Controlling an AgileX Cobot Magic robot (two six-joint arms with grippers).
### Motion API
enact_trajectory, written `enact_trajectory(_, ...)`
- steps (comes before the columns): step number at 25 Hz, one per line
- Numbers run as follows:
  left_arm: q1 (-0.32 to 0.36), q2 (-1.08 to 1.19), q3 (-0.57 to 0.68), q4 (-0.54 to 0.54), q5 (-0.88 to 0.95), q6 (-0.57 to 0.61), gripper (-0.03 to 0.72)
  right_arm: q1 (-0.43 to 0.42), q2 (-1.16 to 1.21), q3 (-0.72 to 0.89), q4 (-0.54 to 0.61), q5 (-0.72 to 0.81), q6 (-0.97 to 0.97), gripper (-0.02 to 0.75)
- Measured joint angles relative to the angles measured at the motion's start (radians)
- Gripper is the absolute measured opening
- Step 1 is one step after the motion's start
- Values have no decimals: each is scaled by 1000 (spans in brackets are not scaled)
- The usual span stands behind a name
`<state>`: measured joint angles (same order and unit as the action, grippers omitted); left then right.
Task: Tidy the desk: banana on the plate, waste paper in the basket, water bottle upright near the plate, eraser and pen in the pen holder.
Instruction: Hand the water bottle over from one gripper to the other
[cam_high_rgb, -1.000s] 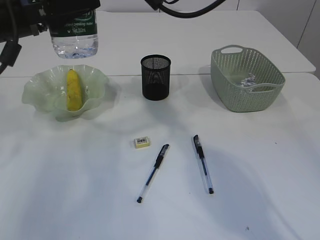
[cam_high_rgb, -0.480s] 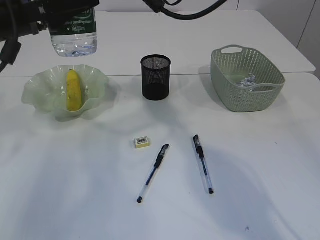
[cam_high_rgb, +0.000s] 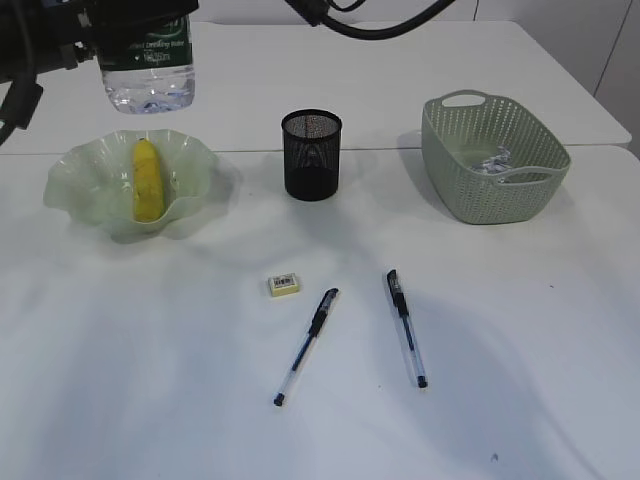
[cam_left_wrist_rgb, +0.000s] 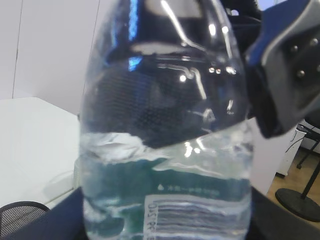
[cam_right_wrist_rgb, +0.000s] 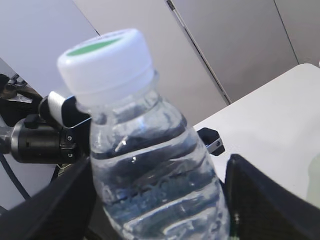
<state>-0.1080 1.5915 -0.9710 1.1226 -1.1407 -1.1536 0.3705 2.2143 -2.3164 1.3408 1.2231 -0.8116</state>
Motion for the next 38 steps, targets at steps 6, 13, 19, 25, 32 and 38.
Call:
enact_trajectory(6, 0, 0, 0, 0, 5, 0, 382, 0, 0, 0, -25, 0, 2, 592)
enact_trajectory(13, 0, 0, 0, 0, 7, 0, 382, 0, 0, 0, -28, 0, 2, 592)
enact_trajectory(19, 0, 0, 0, 0, 7, 0, 382, 0, 0, 0, -30, 0, 4, 592)
enact_trajectory(25, 0, 0, 0, 0, 8, 0, 382, 0, 0, -2, -39, 0, 4, 592)
enact_trajectory(32, 0, 1, 0, 0, 10, 0, 382, 0, -2, -8, -66, 0, 6, 592)
enact_trajectory(38, 0, 1, 0, 0, 11, 0, 382, 0, -2, -8, -69, 0, 10, 591)
